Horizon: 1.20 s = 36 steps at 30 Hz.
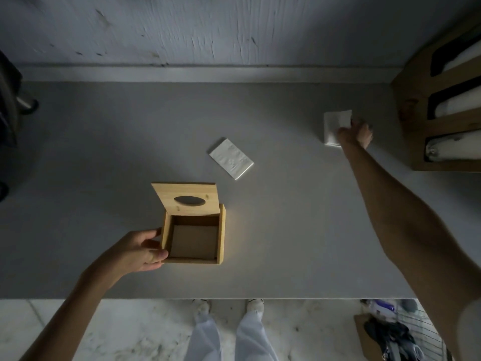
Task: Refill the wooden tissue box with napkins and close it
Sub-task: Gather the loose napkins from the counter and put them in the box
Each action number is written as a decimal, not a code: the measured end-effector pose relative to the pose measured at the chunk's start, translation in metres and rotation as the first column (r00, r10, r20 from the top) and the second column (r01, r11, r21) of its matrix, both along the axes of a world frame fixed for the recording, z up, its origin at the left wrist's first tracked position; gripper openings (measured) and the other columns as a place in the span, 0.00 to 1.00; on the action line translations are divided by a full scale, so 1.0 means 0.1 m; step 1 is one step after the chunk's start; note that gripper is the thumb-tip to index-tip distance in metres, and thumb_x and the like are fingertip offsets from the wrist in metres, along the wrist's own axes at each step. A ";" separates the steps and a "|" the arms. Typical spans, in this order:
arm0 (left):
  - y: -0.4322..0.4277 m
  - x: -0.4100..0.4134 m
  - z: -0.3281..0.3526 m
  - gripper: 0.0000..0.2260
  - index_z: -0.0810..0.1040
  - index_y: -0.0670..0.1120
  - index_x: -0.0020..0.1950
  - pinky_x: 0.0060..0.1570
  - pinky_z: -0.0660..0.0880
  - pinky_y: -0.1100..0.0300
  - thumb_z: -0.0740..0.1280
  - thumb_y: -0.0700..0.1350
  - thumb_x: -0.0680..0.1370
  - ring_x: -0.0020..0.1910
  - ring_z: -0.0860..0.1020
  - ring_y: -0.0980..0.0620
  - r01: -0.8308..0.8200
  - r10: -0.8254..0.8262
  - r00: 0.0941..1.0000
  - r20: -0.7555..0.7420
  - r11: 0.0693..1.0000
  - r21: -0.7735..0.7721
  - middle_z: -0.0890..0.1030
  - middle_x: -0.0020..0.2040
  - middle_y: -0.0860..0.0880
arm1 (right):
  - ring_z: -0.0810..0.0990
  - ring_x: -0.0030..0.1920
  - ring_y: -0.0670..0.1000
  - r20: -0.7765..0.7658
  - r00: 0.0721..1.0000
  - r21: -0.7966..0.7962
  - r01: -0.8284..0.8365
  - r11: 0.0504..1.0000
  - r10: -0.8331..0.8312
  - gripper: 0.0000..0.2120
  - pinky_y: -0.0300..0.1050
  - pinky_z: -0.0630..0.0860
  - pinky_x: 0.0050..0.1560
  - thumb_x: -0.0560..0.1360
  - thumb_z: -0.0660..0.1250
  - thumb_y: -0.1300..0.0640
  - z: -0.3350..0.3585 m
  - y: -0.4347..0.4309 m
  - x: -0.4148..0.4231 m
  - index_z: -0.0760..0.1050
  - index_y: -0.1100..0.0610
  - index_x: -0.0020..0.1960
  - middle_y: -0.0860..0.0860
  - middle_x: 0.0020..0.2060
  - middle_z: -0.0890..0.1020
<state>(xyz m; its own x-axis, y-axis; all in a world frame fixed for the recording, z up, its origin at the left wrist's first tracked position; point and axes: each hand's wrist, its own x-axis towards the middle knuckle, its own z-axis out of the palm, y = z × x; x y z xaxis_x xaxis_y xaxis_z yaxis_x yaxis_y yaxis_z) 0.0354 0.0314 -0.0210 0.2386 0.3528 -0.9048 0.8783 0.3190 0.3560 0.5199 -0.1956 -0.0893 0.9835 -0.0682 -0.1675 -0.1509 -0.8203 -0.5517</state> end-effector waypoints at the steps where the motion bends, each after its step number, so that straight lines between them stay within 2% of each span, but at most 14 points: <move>1: 0.00 0.00 0.00 0.35 0.64 0.40 0.74 0.59 0.77 0.46 0.71 0.28 0.70 0.62 0.77 0.37 0.005 -0.005 1.000 -0.008 1.000 0.007 0.75 0.61 0.42 | 0.66 0.72 0.59 -0.011 1.000 -0.050 -0.008 0.999 0.007 0.22 0.48 0.61 0.71 0.76 0.62 0.60 -0.01 0.01 0.01 0.69 0.59 0.70 0.60 0.70 0.72; 3: -0.01 0.02 0.00 0.34 0.65 0.40 0.74 0.62 0.76 0.44 0.72 0.28 0.70 0.63 0.76 0.37 0.023 -0.023 0.999 -0.022 1.000 0.014 0.74 0.67 0.39 | 0.60 0.75 0.58 -0.068 0.997 -0.120 -0.030 0.992 0.022 0.28 0.49 0.56 0.73 0.79 0.63 0.56 0.00 0.01 0.02 0.59 0.61 0.76 0.59 0.75 0.64; 5: -0.01 0.02 0.01 0.34 0.65 0.40 0.74 0.63 0.75 0.43 0.71 0.28 0.70 0.63 0.76 0.37 0.030 -0.030 0.999 -0.025 0.999 0.017 0.73 0.67 0.38 | 0.58 0.77 0.56 -0.118 0.993 -0.125 -0.035 0.992 0.020 0.33 0.49 0.54 0.75 0.78 0.65 0.54 0.02 0.02 0.03 0.54 0.61 0.77 0.56 0.77 0.61; 10: -0.03 0.01 0.04 0.34 0.65 0.40 0.74 0.60 0.78 0.46 0.71 0.28 0.70 0.60 0.78 0.38 -0.003 0.003 1.000 0.007 1.000 -0.008 0.74 0.67 0.38 | 0.65 0.74 0.56 -0.092 0.996 -0.085 0.006 0.996 -0.014 0.28 0.48 0.62 0.72 0.77 0.67 0.53 0.07 0.07 -0.08 0.63 0.60 0.74 0.56 0.73 0.68; 13: -0.04 0.02 0.06 0.33 0.65 0.40 0.74 0.62 0.76 0.45 0.71 0.28 0.71 0.62 0.77 0.37 -0.032 0.033 0.999 0.019 0.999 -0.019 0.73 0.67 0.38 | 0.74 0.68 0.57 -0.118 0.992 -0.051 -0.047 0.998 0.040 0.22 0.49 0.71 0.65 0.70 0.73 0.57 0.10 0.13 -0.26 0.77 0.57 0.64 0.57 0.65 0.77; 15: -0.04 0.01 0.09 0.32 0.66 0.40 0.73 0.63 0.76 0.45 0.70 0.28 0.71 0.62 0.76 0.37 -0.043 0.044 0.999 0.030 0.999 -0.029 0.74 0.67 0.38 | 0.81 0.56 0.55 -0.118 0.985 0.077 -0.121 0.990 0.130 0.15 0.48 0.76 0.52 0.69 0.73 0.59 0.12 0.24 -0.41 0.82 0.58 0.55 0.58 0.52 0.83; 16: -0.04 0.02 0.09 0.32 0.66 0.40 0.73 0.63 0.75 0.45 0.70 0.28 0.71 0.62 0.76 0.37 -0.047 0.048 0.998 0.035 0.998 -0.035 0.74 0.67 0.38 | 0.80 0.49 0.53 -0.131 0.974 0.188 -0.160 0.969 0.186 0.12 0.47 0.74 0.44 0.69 0.73 0.61 0.13 0.32 -0.49 0.81 0.60 0.52 0.58 0.46 0.81; 18: -0.05 0.01 0.09 0.31 0.67 0.40 0.73 0.64 0.75 0.45 0.70 0.28 0.72 0.63 0.76 0.37 -0.058 0.060 0.997 0.044 0.997 -0.043 0.72 0.68 0.38 | 0.78 0.43 0.53 -0.187 0.935 0.397 -0.209 0.894 0.302 0.15 0.44 0.71 0.37 0.71 0.72 0.64 0.17 0.53 -0.69 0.76 0.65 0.56 0.58 0.45 0.78; 20: -0.04 0.02 0.07 0.30 0.67 0.39 0.73 0.64 0.75 0.45 0.70 0.27 0.72 0.64 0.75 0.36 -0.081 0.085 0.995 0.059 0.995 -0.056 0.71 0.69 0.37 | 0.76 0.39 0.52 -0.207 0.879 0.475 -0.294 0.830 0.430 0.20 0.41 0.69 0.34 0.72 0.71 0.67 0.23 0.78 -0.91 0.70 0.65 0.62 0.59 0.48 0.77; 23: -0.01 0.04 0.04 0.31 0.67 0.40 0.73 0.63 0.76 0.45 0.70 0.27 0.71 0.65 0.74 0.36 -0.079 0.082 0.995 0.052 0.995 -0.066 0.71 0.69 0.37 | 0.77 0.38 0.52 -0.201 0.771 0.441 -0.480 0.759 0.604 0.23 0.38 0.72 0.35 0.72 0.71 0.68 0.30 1.18 -1.20 0.69 0.67 0.64 0.62 0.49 0.79; 25: 0.00 0.04 0.02 0.32 0.67 0.40 0.73 0.61 0.78 0.47 0.71 0.28 0.71 0.64 0.75 0.37 -0.061 0.064 0.997 0.042 0.996 -0.071 0.72 0.69 0.38 | 0.81 0.47 0.57 -0.194 0.728 0.403 -0.552 0.730 0.657 0.22 0.43 0.74 0.44 0.71 0.72 0.68 0.29 1.37 -1.34 0.71 0.66 0.64 0.64 0.53 0.81; 28: 0.04 0.01 -0.01 0.34 0.67 0.42 0.73 0.58 0.79 0.50 0.73 0.30 0.70 0.62 0.77 0.38 -0.029 0.032 0.999 0.033 0.996 -0.080 0.73 0.66 0.41 | 0.82 0.55 0.61 -0.185 0.715 0.333 -0.600 0.727 0.675 0.21 0.47 0.76 0.52 0.72 0.73 0.65 0.20 1.52 -1.52 0.73 0.65 0.63 0.64 0.56 0.81; 34: 0.05 0.02 -0.04 0.36 0.65 0.43 0.74 0.60 0.78 0.47 0.75 0.32 0.69 0.62 0.77 0.38 -0.035 0.038 0.999 0.025 0.995 -0.090 0.73 0.64 0.42 | 0.81 0.56 0.60 -0.114 0.720 0.137 -0.671 0.729 0.684 0.17 0.48 0.75 0.53 0.73 0.71 0.62 0.03 1.54 -1.73 0.76 0.63 0.61 0.61 0.56 0.82; 36: 0.05 0.02 -0.03 0.35 0.65 0.43 0.74 0.55 0.81 0.53 0.74 0.32 0.69 0.60 0.78 0.39 -0.048 0.051 0.998 0.032 0.993 -0.105 0.75 0.58 0.44 | 0.80 0.57 0.61 -0.054 0.706 0.071 -0.703 0.708 0.707 0.16 0.49 0.75 0.53 0.73 0.70 0.62 0.01 1.54 -1.81 0.76 0.62 0.60 0.61 0.56 0.82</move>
